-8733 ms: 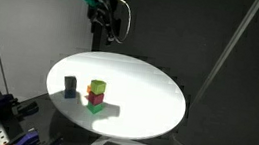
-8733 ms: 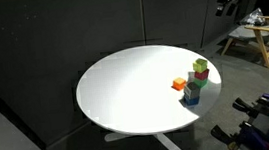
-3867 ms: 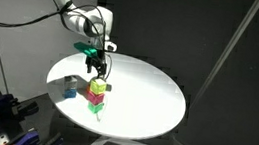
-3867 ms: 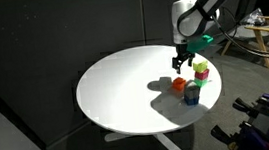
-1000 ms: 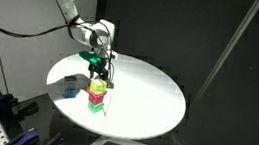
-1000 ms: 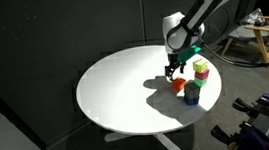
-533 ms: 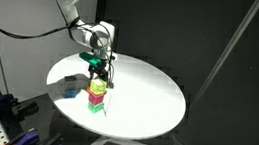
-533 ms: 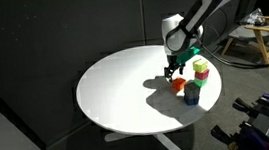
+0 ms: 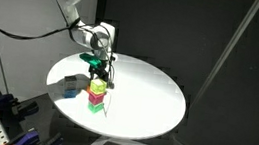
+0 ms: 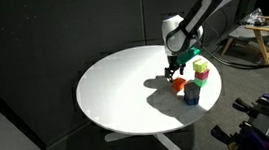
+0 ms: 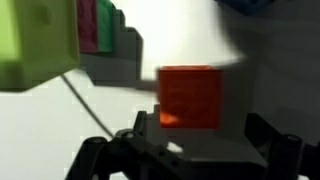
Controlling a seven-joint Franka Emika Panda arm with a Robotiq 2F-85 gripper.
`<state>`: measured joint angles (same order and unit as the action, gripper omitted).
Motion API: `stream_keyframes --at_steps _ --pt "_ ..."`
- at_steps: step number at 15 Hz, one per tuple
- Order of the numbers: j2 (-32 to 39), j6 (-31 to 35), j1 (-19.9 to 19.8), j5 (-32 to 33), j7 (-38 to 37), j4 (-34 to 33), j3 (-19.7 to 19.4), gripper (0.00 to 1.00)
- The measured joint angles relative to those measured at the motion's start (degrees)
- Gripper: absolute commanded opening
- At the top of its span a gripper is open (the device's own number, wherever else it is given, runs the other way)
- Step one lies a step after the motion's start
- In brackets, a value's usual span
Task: Put the orange block on top of the grey block
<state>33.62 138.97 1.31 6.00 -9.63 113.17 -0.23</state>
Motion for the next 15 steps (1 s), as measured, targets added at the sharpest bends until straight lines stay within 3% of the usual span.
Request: stream_keyframes --at_steps 15 --pt "2.6 -0.8 0.0 0.0 0.0 -1.1 -0.6 1.00"
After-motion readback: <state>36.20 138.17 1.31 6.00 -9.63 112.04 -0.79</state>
